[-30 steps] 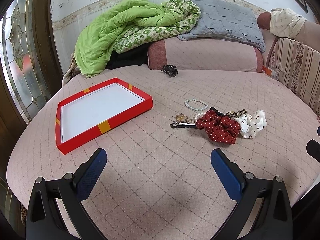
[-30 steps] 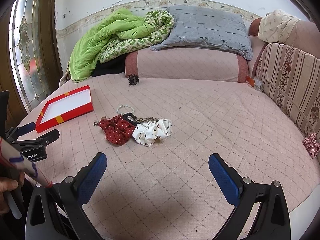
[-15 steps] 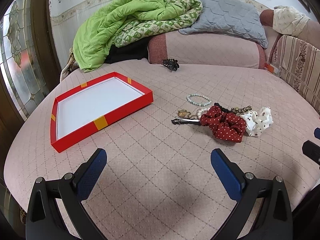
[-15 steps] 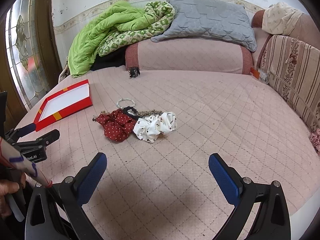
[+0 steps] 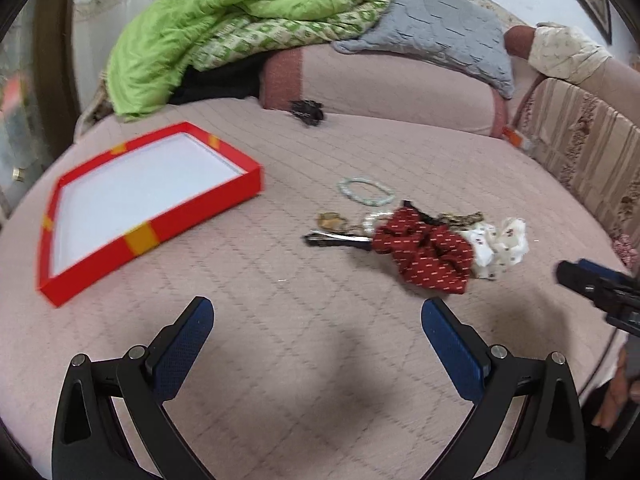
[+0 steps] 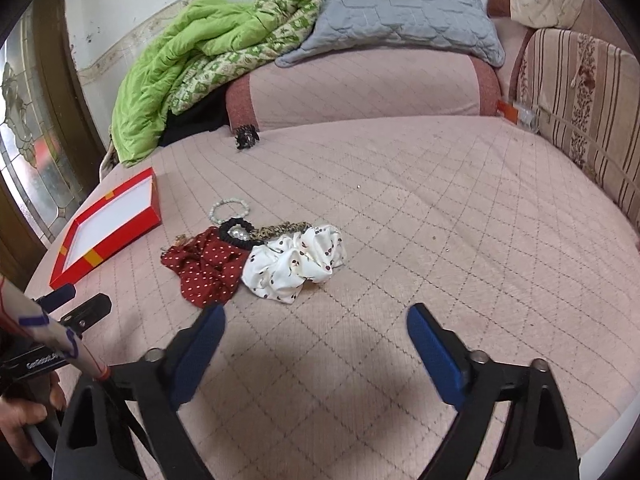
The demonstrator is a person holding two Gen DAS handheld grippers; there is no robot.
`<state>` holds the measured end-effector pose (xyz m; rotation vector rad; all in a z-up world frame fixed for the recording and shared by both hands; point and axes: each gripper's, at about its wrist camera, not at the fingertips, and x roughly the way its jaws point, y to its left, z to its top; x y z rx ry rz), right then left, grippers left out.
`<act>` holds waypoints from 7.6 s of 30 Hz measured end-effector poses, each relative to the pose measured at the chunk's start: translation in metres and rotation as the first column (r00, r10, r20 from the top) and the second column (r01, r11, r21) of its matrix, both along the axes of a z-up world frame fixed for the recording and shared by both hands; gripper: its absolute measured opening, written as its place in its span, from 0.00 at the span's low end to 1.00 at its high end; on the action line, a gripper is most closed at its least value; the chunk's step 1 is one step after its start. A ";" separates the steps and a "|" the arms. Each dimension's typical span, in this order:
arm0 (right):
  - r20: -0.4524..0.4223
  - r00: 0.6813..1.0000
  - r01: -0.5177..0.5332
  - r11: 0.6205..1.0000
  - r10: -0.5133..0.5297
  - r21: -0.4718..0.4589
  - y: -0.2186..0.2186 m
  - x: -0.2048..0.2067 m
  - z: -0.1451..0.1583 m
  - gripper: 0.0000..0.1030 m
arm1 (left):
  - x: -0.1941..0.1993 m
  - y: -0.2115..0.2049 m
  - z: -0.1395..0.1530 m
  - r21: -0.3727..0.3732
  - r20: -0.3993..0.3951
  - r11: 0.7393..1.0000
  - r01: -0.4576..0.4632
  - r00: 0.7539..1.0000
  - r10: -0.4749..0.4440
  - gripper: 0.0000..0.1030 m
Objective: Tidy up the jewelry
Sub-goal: 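Grasp the red polka-dot scrunchie with the left tool while the right grasps the white scrunchie, then carry both scrunchies over the red-rimmed white tray with both tools, then open both tools to drop the scrunchies into the tray, then move the left tool to the jade bead bracelet and grasp it, then grasp the leopard-print bracelet with the right tool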
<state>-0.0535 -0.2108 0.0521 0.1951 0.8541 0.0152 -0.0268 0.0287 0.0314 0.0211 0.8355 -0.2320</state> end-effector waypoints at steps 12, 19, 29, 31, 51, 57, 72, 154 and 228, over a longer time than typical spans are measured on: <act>-0.085 0.996 0.046 0.981 -0.031 0.189 -0.014 0.045 -0.025 0.84 | 0.038 -0.012 -0.015 -0.116 -0.067 0.993 0.027 0.997 -0.035 1.00; -0.152 0.987 0.083 0.972 -0.049 0.221 -0.015 0.076 -0.042 0.67 | 0.055 -0.028 -0.019 -0.130 -0.066 0.990 0.054 0.996 -0.063 1.00; -0.154 0.984 0.120 0.976 -0.092 0.182 -0.026 0.076 -0.041 0.16 | 0.079 -0.062 -0.032 -0.099 -0.097 0.988 0.122 0.986 -0.132 0.53; -0.142 0.984 0.135 0.974 -0.110 0.181 -0.031 0.074 -0.037 0.16 | 0.081 -0.066 -0.037 -0.113 -0.119 0.984 0.140 0.981 -0.153 0.35; 0.161 0.986 0.020 0.994 -0.037 0.106 -0.003 0.057 0.020 0.16 | 0.062 -0.041 0.020 -0.090 0.112 0.983 0.159 0.983 -0.148 0.14; 0.158 0.987 -0.017 0.995 0.001 0.103 0.012 0.061 0.018 0.16 | 0.066 -0.013 0.030 -0.112 0.127 0.986 0.126 0.986 -0.111 0.14; 0.158 0.959 -0.259 0.955 0.236 0.148 0.124 0.112 0.043 0.16 | 0.107 0.117 0.047 -0.180 0.129 0.971 -0.157 0.975 0.182 0.14; -0.070 0.992 0.118 0.940 -0.101 0.320 0.008 0.186 0.008 0.36 | 0.147 0.023 0.044 -0.109 0.031 0.994 -0.015 0.999 0.018 0.49; -0.245 0.965 -0.042 0.979 0.091 0.202 -0.050 0.153 -0.026 0.10 | 0.136 -0.092 0.029 -0.005 -0.081 0.999 0.052 0.995 -0.052 0.05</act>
